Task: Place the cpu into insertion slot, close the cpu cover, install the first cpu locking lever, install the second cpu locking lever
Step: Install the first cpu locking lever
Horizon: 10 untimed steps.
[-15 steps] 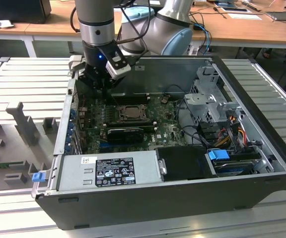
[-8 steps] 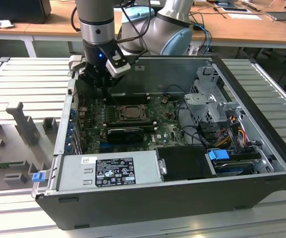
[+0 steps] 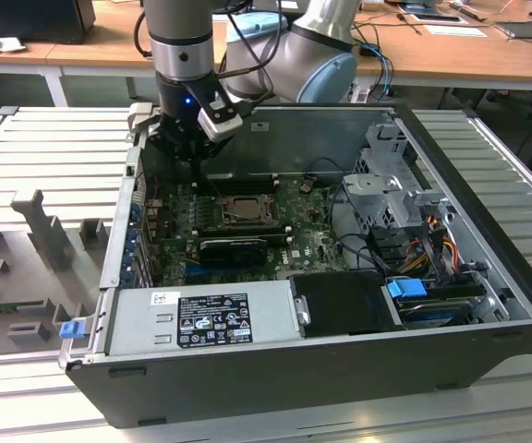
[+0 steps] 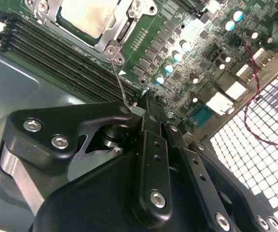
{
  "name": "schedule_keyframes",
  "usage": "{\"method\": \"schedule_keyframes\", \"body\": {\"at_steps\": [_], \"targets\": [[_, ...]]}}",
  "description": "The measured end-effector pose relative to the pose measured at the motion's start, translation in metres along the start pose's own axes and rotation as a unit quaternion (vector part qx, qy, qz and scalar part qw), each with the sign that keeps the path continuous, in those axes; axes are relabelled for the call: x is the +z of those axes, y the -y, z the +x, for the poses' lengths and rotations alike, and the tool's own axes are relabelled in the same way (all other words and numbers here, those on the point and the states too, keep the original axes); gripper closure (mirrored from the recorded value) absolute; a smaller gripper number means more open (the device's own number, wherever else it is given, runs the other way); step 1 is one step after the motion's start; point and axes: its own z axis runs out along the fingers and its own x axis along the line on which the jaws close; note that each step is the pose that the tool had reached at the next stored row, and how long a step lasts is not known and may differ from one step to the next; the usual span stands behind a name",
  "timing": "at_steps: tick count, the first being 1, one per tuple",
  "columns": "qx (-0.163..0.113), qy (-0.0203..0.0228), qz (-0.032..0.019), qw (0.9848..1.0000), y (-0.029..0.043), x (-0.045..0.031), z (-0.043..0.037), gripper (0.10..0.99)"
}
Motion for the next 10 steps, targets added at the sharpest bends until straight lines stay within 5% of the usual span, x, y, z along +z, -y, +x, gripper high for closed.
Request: {"method": "schedule_keyframes", "body": {"at_steps": [10], "targets": [[0.000,-0.0023,-0.0001,1.0000,0.0013,0.0009,-0.0197,0.980]]}}
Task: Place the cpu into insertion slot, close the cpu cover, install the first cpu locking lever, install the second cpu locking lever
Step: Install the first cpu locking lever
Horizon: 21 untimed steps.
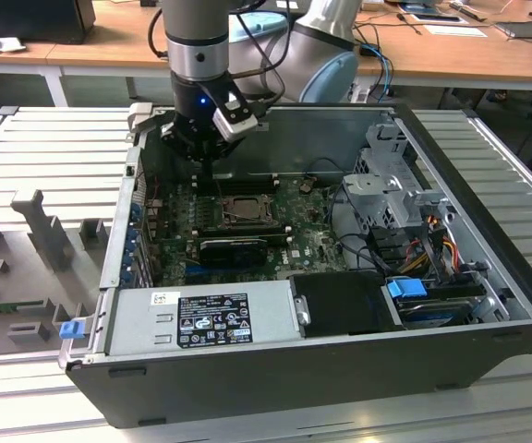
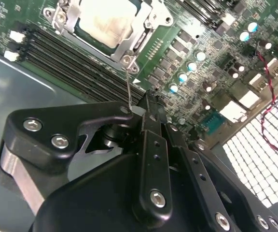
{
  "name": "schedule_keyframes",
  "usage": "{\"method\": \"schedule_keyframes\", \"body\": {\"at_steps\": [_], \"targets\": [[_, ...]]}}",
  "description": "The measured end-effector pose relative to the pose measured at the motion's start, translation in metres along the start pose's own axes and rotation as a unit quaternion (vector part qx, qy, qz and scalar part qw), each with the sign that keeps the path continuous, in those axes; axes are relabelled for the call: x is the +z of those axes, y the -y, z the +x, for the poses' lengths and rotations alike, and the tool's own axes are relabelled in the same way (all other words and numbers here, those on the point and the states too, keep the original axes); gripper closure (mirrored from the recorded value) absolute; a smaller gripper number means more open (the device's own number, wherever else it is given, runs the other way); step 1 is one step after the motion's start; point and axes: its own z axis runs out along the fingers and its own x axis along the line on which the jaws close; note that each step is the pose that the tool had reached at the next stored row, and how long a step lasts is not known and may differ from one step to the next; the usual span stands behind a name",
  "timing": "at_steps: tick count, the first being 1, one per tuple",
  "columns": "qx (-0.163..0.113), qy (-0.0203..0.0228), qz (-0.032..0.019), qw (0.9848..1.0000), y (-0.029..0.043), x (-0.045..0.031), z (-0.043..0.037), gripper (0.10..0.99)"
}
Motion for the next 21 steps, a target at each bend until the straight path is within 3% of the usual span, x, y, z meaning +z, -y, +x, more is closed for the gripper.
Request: {"method": "schedule_keyframes", "body": {"at_steps": [11,15,17,18,19,21], "targets": [[0.000,-0.0009,0.0000,1.0000,0.0013,0.0012,-0.0163,0.980],[0.001,-0.0020,-0.0003,1.0000,0.0027,0.0029,-0.0346,0.980],[0.001,-0.0025,-0.0067,1.0000,0.0031,0.0035,-0.0381,0.980],[0.002,-0.0023,-0.0163,0.9999,0.0031,0.0038,-0.0394,0.980],[0.002,-0.0021,-0.0207,0.9998,0.0031,0.0042,-0.0398,0.980],[0.003,-0.0016,-0.0240,0.9997,0.0032,0.0069,-0.0403,0.980]]}}
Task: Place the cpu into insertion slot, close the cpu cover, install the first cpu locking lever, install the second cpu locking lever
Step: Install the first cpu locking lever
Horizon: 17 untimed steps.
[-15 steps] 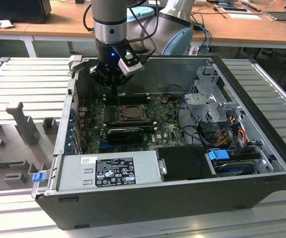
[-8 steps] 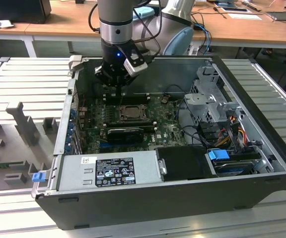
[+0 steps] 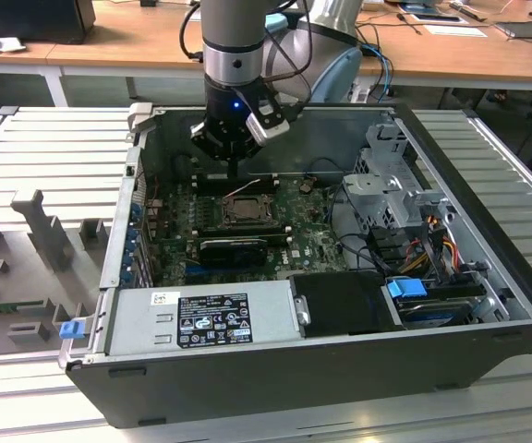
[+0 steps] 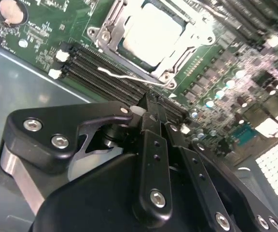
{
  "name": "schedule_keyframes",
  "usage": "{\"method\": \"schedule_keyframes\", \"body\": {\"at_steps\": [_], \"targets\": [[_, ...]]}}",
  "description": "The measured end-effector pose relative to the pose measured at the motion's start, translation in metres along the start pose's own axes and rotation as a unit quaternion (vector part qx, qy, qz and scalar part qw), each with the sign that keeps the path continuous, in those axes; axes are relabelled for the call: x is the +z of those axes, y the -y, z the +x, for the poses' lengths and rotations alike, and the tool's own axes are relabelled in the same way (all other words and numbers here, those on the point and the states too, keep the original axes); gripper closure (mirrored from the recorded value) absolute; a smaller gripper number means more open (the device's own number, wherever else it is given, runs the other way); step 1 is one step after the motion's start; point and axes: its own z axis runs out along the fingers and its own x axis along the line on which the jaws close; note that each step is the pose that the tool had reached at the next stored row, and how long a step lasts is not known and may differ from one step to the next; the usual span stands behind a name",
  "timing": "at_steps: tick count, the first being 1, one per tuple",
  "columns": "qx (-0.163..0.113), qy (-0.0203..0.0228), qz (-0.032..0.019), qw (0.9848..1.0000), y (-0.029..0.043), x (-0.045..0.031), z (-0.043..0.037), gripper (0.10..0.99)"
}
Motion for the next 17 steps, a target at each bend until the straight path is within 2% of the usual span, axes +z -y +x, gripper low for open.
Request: {"method": "schedule_keyframes", "body": {"at_steps": [4,12,17], "targets": [[0.001,0.0000,0.0000,1.0000,0.0005,0.0047,-0.0014,0.980],[0.001,-0.0001,0.0000,1.0000,0.0009,0.0087,-0.0023,0.980],[0.001,-0.0001,-0.0001,1.0000,0.0021,0.0170,-0.0176,0.980]]}}
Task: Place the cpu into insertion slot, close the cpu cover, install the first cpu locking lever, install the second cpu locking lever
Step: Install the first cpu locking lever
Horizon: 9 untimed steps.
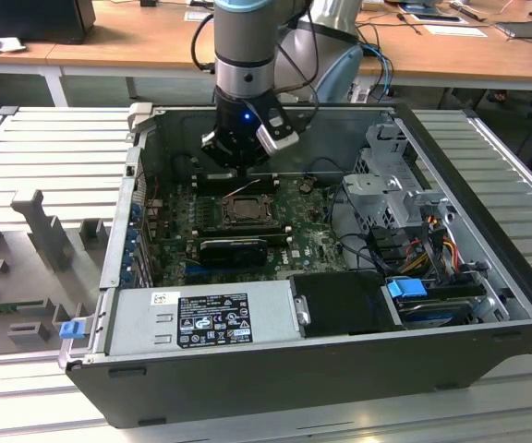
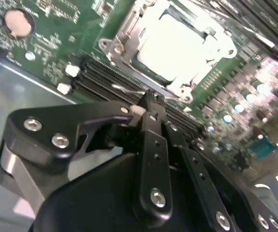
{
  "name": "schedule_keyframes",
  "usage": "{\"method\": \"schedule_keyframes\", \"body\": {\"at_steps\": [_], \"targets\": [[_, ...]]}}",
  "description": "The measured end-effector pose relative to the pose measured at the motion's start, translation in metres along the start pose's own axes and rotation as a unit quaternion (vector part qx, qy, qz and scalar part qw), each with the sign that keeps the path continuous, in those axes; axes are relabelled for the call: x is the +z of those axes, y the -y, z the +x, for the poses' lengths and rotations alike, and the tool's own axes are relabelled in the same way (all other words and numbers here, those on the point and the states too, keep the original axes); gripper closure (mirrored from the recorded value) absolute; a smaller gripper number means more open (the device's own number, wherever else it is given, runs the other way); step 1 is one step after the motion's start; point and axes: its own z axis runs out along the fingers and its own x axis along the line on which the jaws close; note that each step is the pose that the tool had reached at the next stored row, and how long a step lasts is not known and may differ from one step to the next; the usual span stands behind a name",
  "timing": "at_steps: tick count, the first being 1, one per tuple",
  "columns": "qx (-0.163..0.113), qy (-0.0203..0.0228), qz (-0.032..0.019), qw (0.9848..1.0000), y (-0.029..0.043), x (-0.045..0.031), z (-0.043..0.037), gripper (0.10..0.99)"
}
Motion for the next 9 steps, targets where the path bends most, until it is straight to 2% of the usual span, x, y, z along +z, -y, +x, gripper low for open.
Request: {"method": "schedule_keyframes", "body": {"at_steps": [1,2,3,9], "targets": [[0.000,0.0001,-0.0011,1.0000,0.0001,0.0007,-0.0016,0.980],[0.000,0.0003,-0.0055,1.0000,0.0001,0.0016,-0.0029,0.980],[0.000,0.0005,-0.0072,1.0000,-0.0001,0.0024,-0.0035,0.980],[0.000,0.0003,-0.0076,1.0000,-0.0040,0.0048,-0.0081,0.980]]}}
